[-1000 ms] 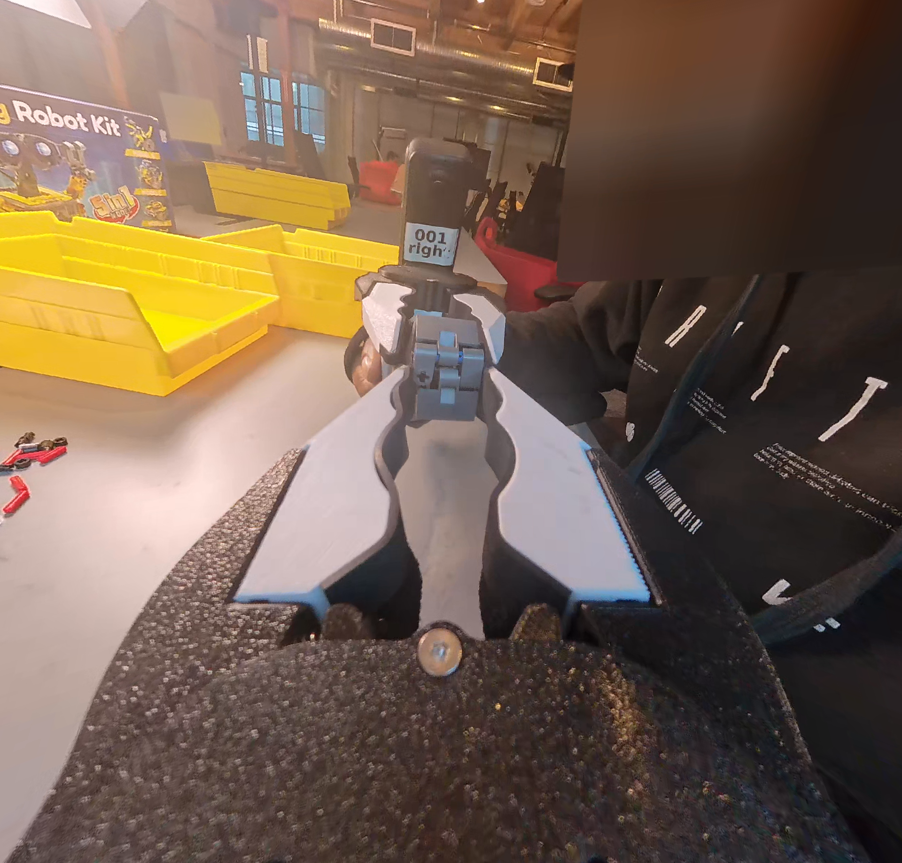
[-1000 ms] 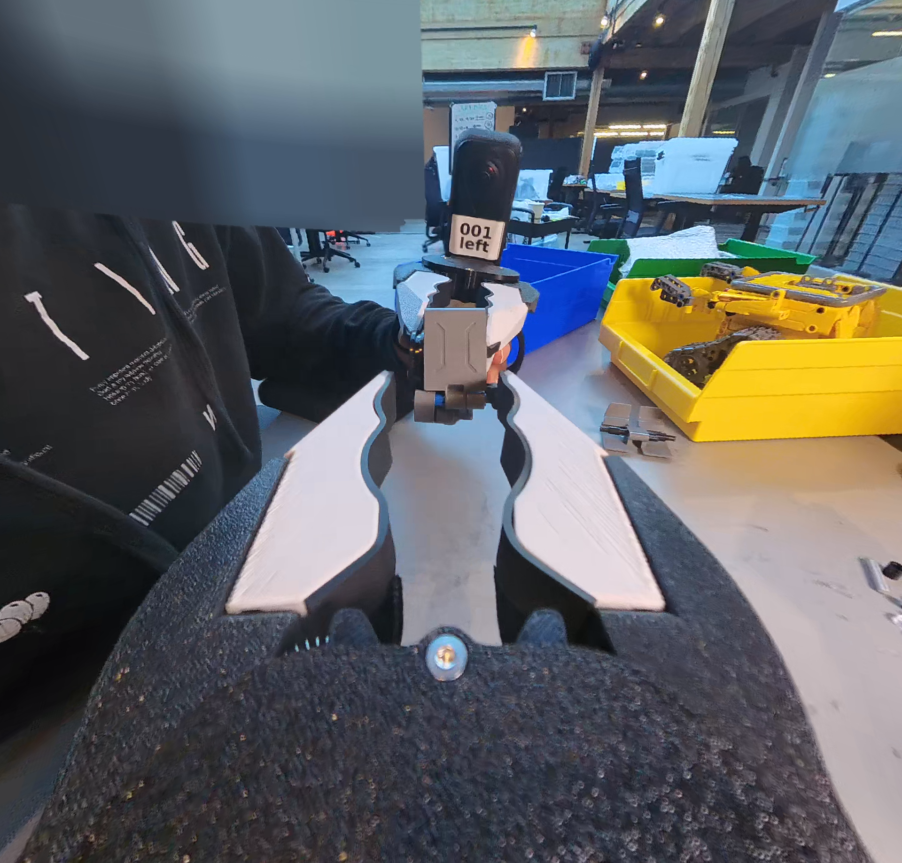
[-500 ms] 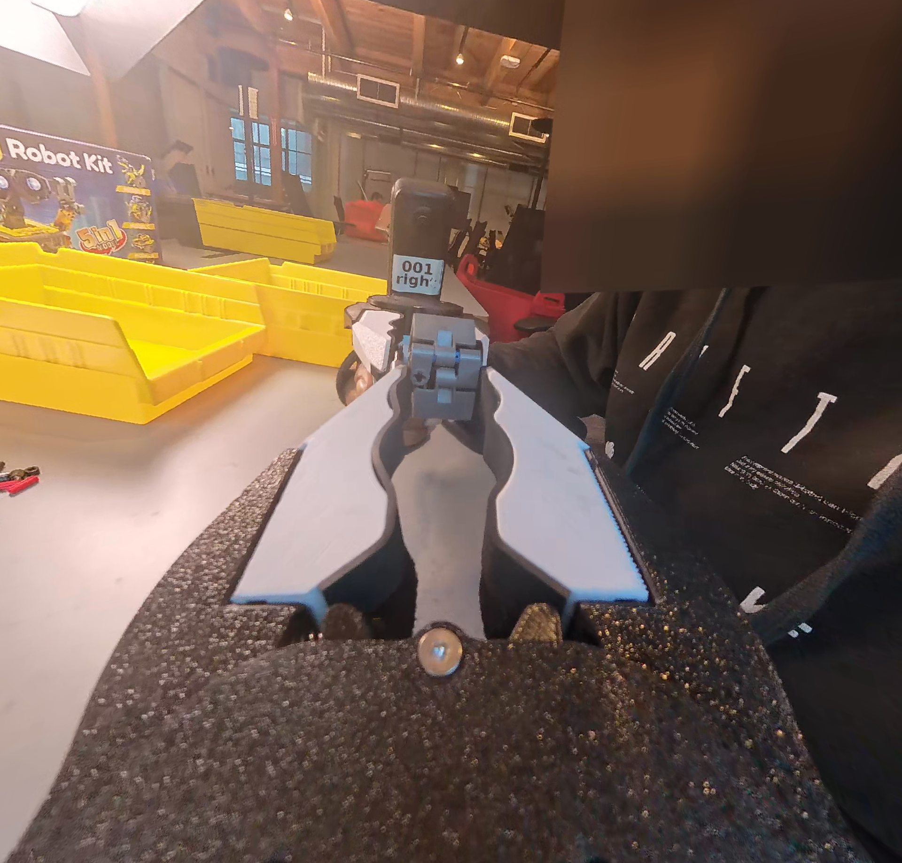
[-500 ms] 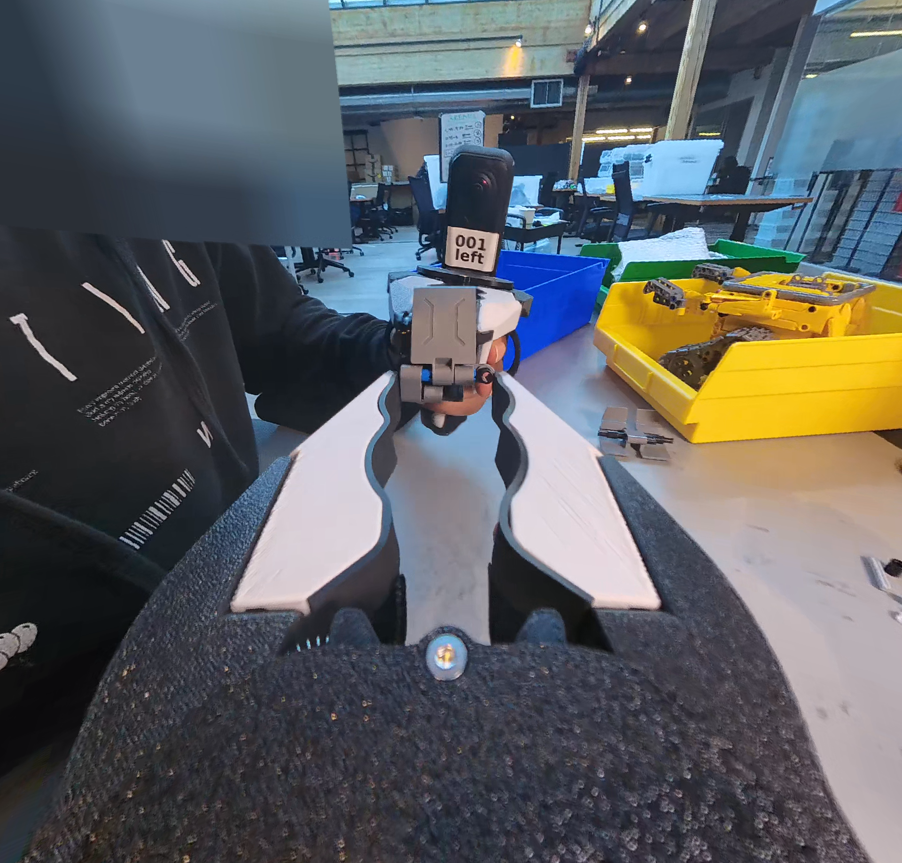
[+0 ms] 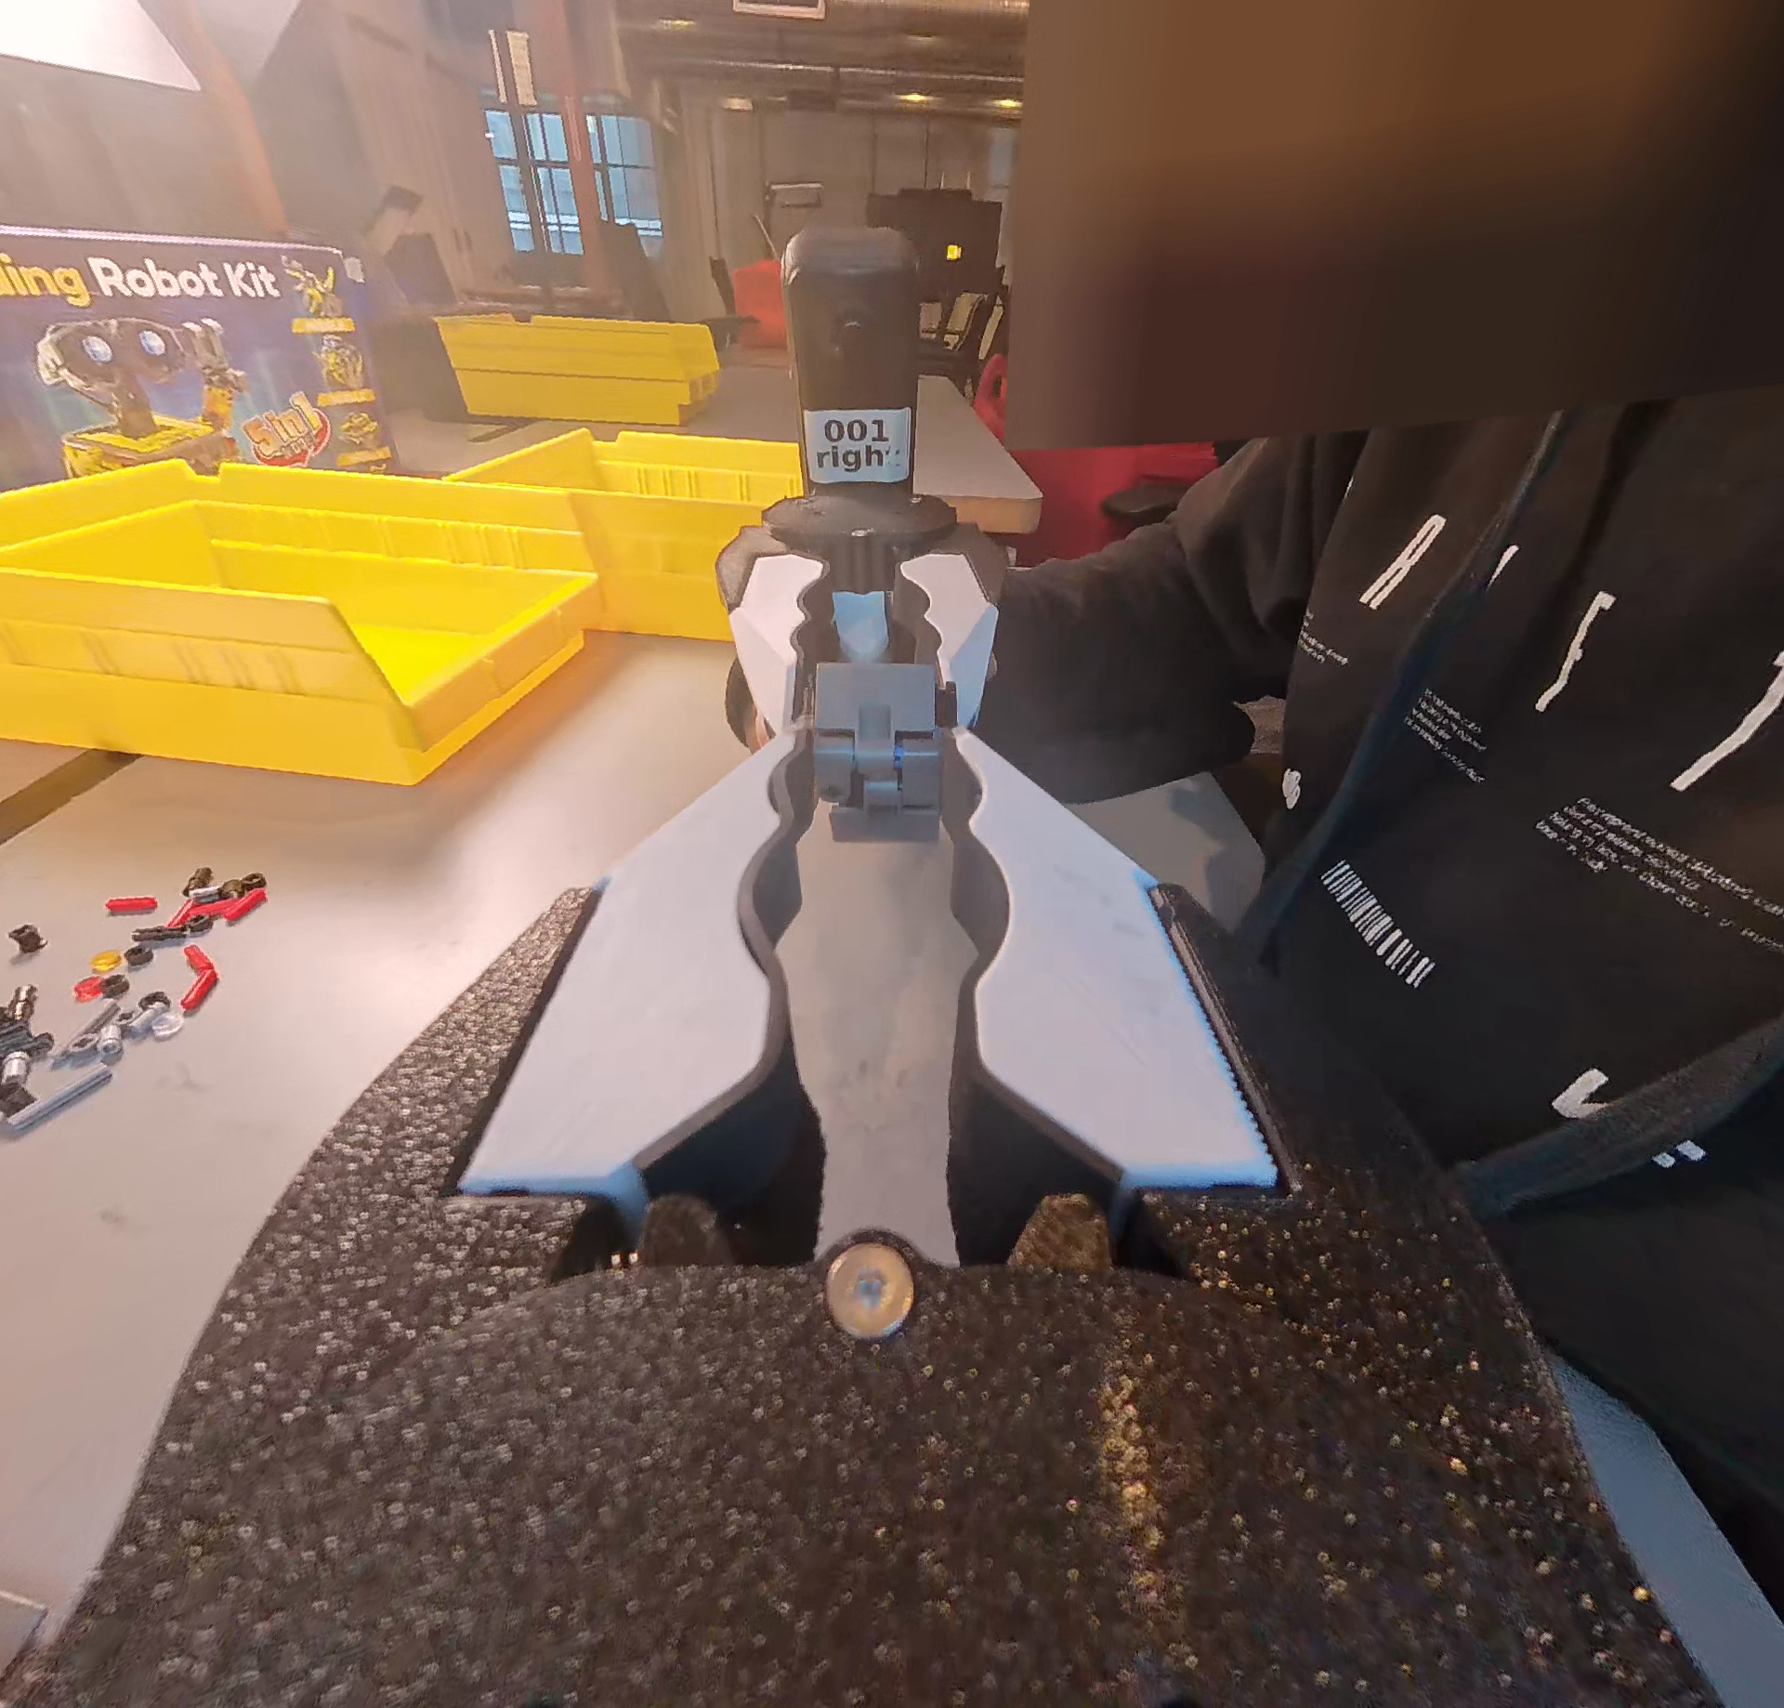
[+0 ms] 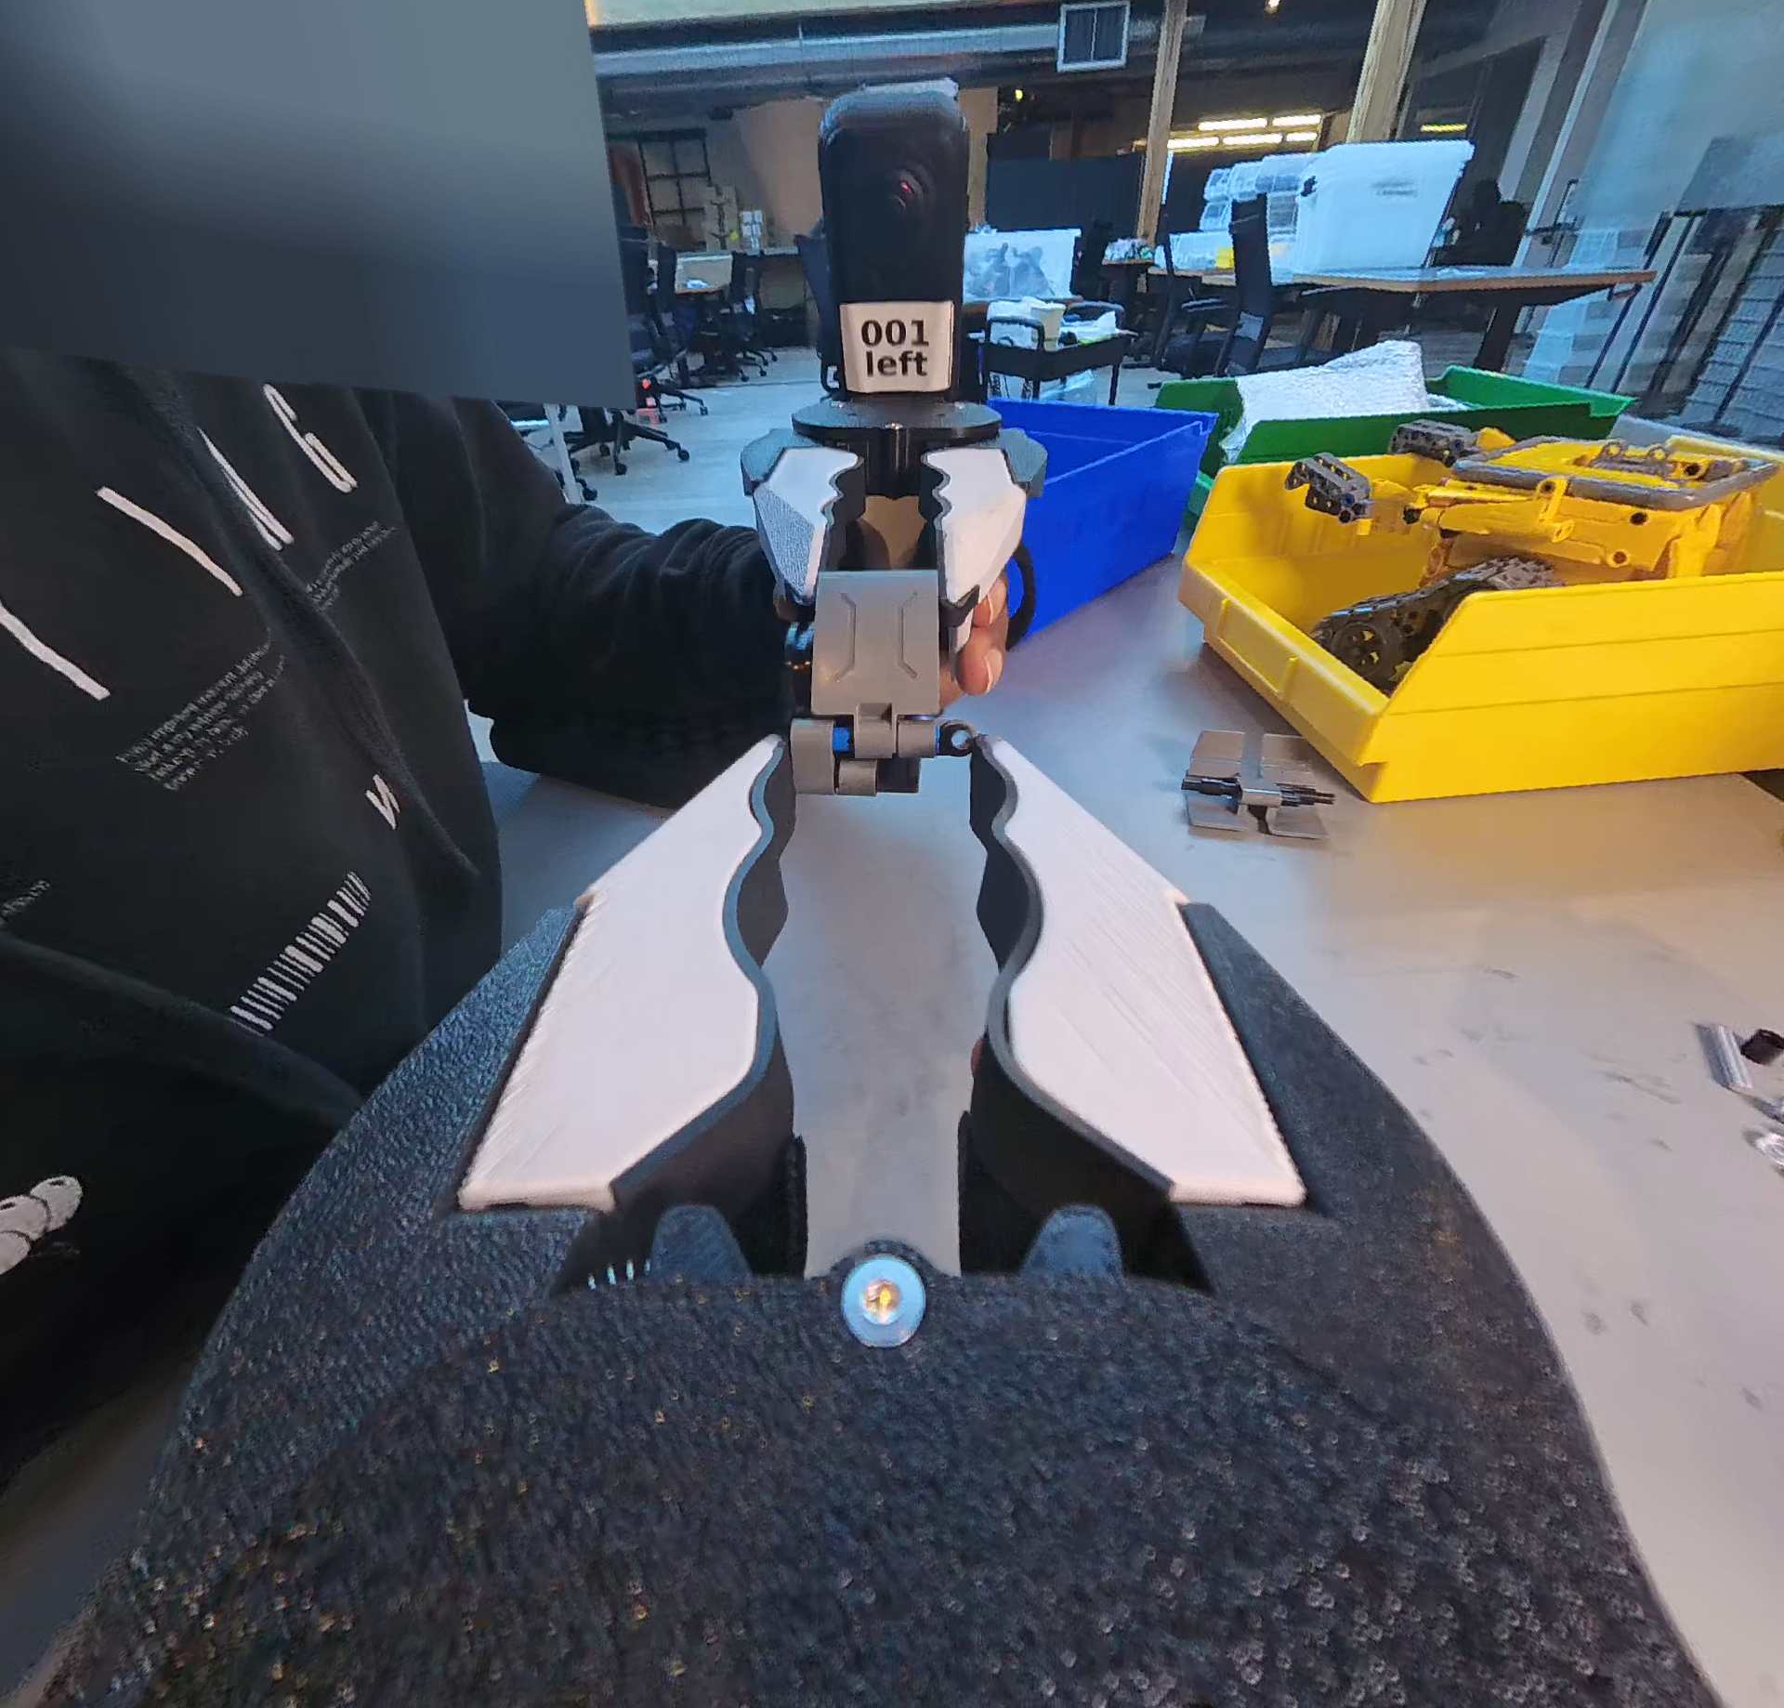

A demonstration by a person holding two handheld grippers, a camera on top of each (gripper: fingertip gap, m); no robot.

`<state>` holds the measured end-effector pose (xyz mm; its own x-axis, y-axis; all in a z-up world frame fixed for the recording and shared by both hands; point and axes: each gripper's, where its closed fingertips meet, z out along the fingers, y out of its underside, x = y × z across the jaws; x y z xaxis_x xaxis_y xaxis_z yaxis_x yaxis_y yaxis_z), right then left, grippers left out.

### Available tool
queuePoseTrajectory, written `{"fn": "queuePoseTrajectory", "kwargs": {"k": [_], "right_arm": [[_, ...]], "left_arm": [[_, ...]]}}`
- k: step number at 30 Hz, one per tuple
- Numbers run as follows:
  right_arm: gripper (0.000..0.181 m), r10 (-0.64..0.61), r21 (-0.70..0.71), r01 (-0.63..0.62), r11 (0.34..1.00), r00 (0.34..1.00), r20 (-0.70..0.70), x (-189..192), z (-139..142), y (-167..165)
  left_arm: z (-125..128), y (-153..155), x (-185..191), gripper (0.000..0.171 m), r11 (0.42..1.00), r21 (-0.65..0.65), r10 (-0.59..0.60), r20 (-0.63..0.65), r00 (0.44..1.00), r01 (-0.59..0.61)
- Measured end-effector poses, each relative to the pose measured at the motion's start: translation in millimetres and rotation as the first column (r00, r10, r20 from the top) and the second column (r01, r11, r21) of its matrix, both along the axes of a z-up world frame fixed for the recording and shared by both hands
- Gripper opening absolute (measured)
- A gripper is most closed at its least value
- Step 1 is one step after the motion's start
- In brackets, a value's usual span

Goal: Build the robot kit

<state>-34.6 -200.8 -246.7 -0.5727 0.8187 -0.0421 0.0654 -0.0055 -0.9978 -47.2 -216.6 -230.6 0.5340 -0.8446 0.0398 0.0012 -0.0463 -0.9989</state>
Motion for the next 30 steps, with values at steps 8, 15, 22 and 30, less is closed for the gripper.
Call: {"fn": "queuePoseTrajectory", "kwargs": {"k": [8,15,22,30], "right_arm": [[0.035,-0.014,0.005,0.015,1.000,0.999,-0.045,0.3,9.1,-4.7],[0.033,-0.038,0.088,0.042,0.995,0.998,-0.053,1.2,9.9,-6.0],[0.034,-0.066,0.196,0.068,0.978,0.998,-0.017,-1.5,-2.1,1.2],[0.036,-0.105,0.343,0.096,0.934,0.994,0.006,-7.4,-17.7,-5.7]], "left_arm": [[8.7,-3.2,1.0,0.024,0.999,0.044,0.015,0.003,1.000,-0.015],[9.4,-3.6,1.4,0.023,0.998,0.057,0.008,0.026,1.000,-0.009],[-3.1,1.0,-1.2,0.025,0.999,0.044,0.021,-0.058,0.998,-0.019],[-18.5,-0.4,3.7,0.025,0.999,0.049,0.023,-0.193,0.981,-0.014]]}}
